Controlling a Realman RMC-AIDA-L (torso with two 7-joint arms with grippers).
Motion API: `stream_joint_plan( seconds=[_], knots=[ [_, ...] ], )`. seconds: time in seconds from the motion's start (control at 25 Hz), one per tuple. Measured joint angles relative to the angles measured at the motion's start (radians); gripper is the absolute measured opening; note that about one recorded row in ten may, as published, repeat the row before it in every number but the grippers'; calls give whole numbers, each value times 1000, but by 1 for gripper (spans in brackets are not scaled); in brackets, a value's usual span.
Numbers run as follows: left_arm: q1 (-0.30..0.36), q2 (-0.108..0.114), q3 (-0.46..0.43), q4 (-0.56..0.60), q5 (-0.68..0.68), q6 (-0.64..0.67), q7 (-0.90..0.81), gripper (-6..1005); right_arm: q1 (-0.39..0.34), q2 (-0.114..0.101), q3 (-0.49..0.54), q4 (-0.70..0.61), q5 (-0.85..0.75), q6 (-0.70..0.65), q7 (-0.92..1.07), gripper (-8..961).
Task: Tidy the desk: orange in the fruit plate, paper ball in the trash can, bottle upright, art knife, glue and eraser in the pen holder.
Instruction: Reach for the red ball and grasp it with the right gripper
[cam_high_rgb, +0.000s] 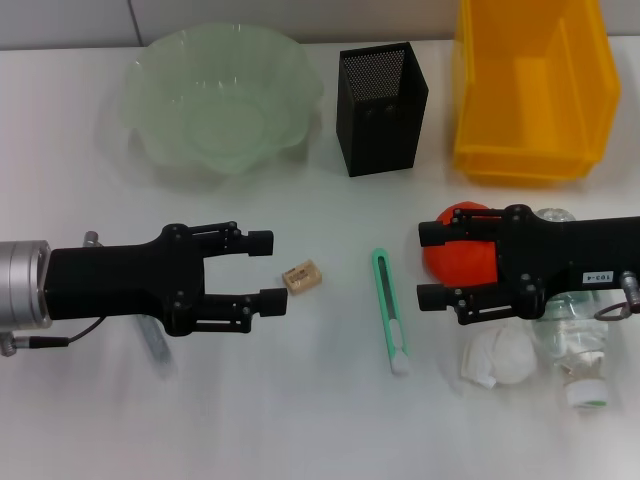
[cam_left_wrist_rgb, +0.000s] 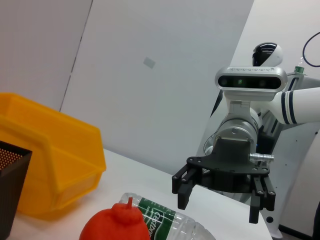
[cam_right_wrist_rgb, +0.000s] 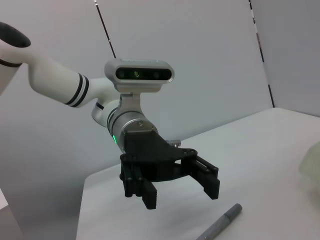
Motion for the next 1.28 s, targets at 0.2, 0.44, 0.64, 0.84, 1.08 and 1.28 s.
stream_joint_plan(
  seconds=[0.2, 0.44, 0.64, 0.84, 1.08, 1.28],
  knots=[
    [1, 3, 0, 0, 0, 0, 1, 802, 2, 0, 0, 0, -1, 2, 0, 816],
    [0, 4, 1, 1, 0, 4, 6, 801, 9, 0, 0, 0, -1, 11, 0, 815],
    [-4, 4, 1, 1, 0, 4, 9, 801, 15, 0, 2, -19, -1, 9, 22, 814],
    [-3, -1, 1, 1, -1, 2, 16, 801, 14, -1, 10, -147, 2, 3, 138, 813],
    [-8, -3, -2, 0, -1, 5, 14, 800, 68, -15, -1, -375, -98, 5, 408, 813],
    [-10, -5, -6, -1, -7, 5, 11, 800, 179, -34, -67, -496, -306, -19, 610, 814]
  ],
)
